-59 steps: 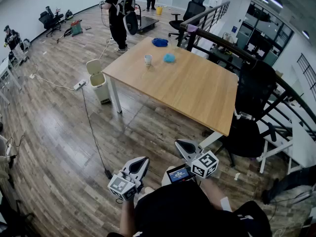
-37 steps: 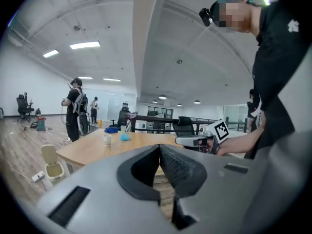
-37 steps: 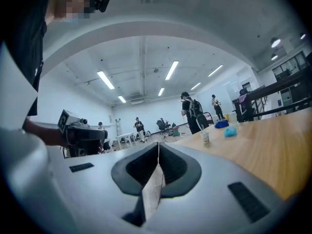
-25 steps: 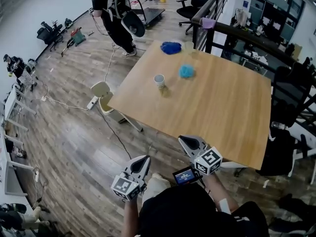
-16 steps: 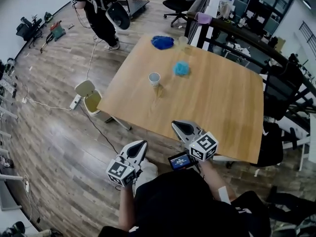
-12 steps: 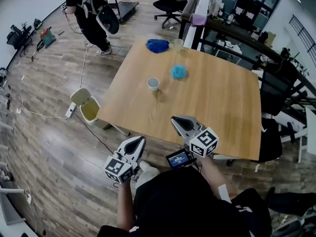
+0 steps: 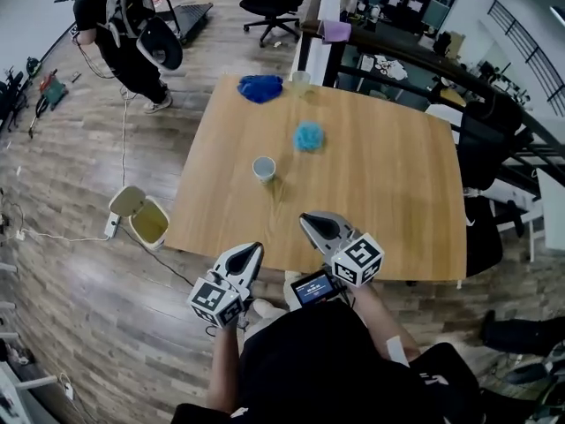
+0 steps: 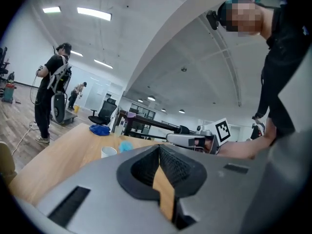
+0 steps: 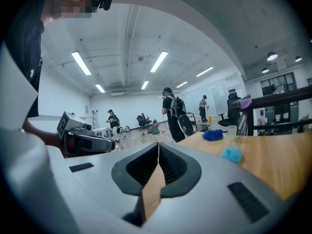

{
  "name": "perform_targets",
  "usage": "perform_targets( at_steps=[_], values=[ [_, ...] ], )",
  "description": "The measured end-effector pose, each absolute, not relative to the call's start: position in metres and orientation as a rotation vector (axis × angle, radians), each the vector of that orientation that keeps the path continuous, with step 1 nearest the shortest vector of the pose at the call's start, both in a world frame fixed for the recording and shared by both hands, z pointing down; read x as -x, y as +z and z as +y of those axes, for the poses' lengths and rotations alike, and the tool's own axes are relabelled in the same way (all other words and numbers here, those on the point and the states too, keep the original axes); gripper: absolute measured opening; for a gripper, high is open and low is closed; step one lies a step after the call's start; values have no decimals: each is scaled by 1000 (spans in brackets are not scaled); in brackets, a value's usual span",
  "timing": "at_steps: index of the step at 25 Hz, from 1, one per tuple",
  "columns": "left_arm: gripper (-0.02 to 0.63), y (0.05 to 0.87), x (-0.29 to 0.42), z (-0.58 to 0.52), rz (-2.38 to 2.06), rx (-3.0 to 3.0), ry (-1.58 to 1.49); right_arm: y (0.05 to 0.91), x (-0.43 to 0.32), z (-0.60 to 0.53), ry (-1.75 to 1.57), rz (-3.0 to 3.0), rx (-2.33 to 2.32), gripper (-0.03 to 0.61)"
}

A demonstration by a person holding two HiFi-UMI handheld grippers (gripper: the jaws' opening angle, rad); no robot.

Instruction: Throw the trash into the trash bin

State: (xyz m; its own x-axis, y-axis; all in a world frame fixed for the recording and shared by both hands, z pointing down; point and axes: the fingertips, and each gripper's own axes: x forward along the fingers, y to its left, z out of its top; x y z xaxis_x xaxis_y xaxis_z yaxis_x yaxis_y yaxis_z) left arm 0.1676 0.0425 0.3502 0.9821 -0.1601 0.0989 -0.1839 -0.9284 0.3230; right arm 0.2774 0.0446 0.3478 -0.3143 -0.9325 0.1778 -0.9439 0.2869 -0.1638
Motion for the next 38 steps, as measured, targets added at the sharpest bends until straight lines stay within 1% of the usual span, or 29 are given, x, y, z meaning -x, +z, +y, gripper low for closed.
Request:
perform_targets(
  at_steps=[6, 12, 13, 14, 15, 17, 20, 27, 34, 35, 36, 37, 38],
  values=[
    [8, 367, -228, -1, -235, -2764, 146, 373, -333, 6, 459, -2418, -1867, 0],
    [8, 407, -283, -51, -231, -2708, 212, 412, -377, -47, 521, -2366, -1856, 2],
    [8, 413, -289, -54, -226, -2703, 221, 422, -381, -52, 546, -2356, -1859, 17],
    [8, 419, -295, -55, -221, -2700, 226, 433, -384, -56, 581, -2345, -1856, 98],
    [9, 425, -302, -57, -219, -2696, 228, 444, -388, -61, 619, -2339, -1848, 161],
    [9, 438, -319, -66, -225, -2681, 233, 461, -399, -77, 671, -2343, -1836, 172],
    [9, 457, -330, -80, -271, -2637, 264, 478, -409, -107, 688, -2349, -1812, 171],
    [9, 489, -307, -95, -350, -2571, 298, 510, -381, -178, 692, -2353, -1706, 170],
    [9, 495, -298, -111, -393, -2576, 315, 524, -368, -199, 701, -2347, -1650, 170],
    [9, 494, -298, -112, -394, -2572, 302, 524, -369, -199, 703, -2347, -1649, 159],
    [9, 492, -298, -113, -395, -2567, 291, 523, -369, -198, 699, -2341, -1647, 127],
    [9, 492, -297, -113, -396, -2564, 285, 524, -369, -197, 687, -2330, -1644, 69],
    [9, 492, -297, -113, -399, -2561, 283, 524, -369, -196, 669, -2317, -1637, 29]
  ],
)
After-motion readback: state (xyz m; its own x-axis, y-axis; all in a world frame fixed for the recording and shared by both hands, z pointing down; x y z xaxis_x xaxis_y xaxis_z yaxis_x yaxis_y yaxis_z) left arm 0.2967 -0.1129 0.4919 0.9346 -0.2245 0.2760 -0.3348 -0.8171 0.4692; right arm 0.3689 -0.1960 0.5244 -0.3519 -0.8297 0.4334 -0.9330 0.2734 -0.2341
